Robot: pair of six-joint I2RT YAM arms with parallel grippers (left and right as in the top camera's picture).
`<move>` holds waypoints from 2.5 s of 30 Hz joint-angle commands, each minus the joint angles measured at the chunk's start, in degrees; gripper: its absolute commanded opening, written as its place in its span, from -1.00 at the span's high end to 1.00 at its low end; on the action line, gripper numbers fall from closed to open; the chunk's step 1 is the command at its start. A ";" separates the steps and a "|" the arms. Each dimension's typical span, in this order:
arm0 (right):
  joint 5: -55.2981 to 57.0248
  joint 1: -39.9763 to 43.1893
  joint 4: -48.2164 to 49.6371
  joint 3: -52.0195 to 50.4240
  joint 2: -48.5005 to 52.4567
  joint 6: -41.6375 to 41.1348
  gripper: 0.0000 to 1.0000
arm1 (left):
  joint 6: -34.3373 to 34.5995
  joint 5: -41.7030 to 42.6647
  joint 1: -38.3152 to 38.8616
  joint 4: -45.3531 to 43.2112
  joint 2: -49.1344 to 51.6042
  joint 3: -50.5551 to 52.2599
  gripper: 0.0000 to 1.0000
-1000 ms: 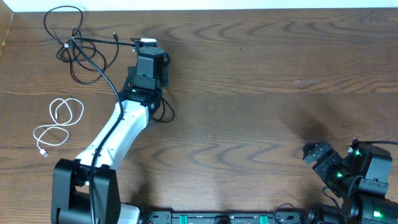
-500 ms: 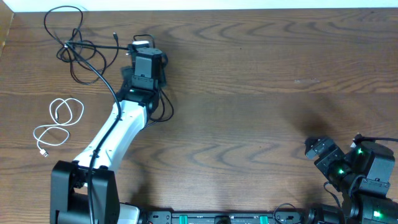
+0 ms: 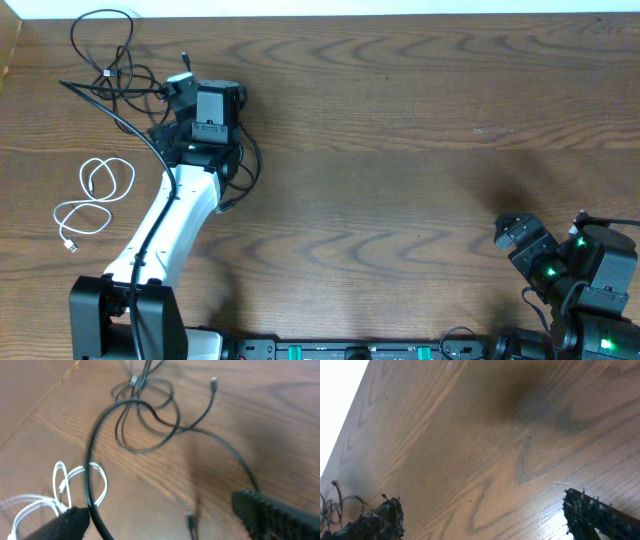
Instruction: Untangle cables
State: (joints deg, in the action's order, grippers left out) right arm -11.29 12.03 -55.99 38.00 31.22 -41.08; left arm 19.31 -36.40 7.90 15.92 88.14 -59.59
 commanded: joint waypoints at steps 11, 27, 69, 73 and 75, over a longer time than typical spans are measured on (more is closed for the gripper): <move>1.29 -0.46 -0.15 -0.28 -0.07 -2.21 -0.99 | 14.47 19.47 -1.09 1.31 -2.05 -0.24 -0.97; 2.14 -0.46 -0.22 -0.28 -0.09 -2.14 -0.99 | 14.43 19.47 -1.09 -2.21 -26.18 -0.26 -0.97; 2.14 -0.52 -0.61 -0.31 -12.33 -2.16 -0.99 | 14.43 19.04 -1.09 19.17 -41.40 -0.26 -0.98; 2.14 -0.70 -0.61 -0.31 -18.21 -2.16 -0.99 | 14.40 19.02 -1.09 21.92 -41.40 -0.26 -0.98; 2.14 -0.74 -0.61 -0.31 -20.44 -2.14 -0.99 | 14.43 19.04 -1.09 22.01 -41.42 -0.26 -0.98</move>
State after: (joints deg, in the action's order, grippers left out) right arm -10.00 12.01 -56.47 37.87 14.15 -43.03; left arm 33.28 -16.80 6.90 37.69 46.74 -59.55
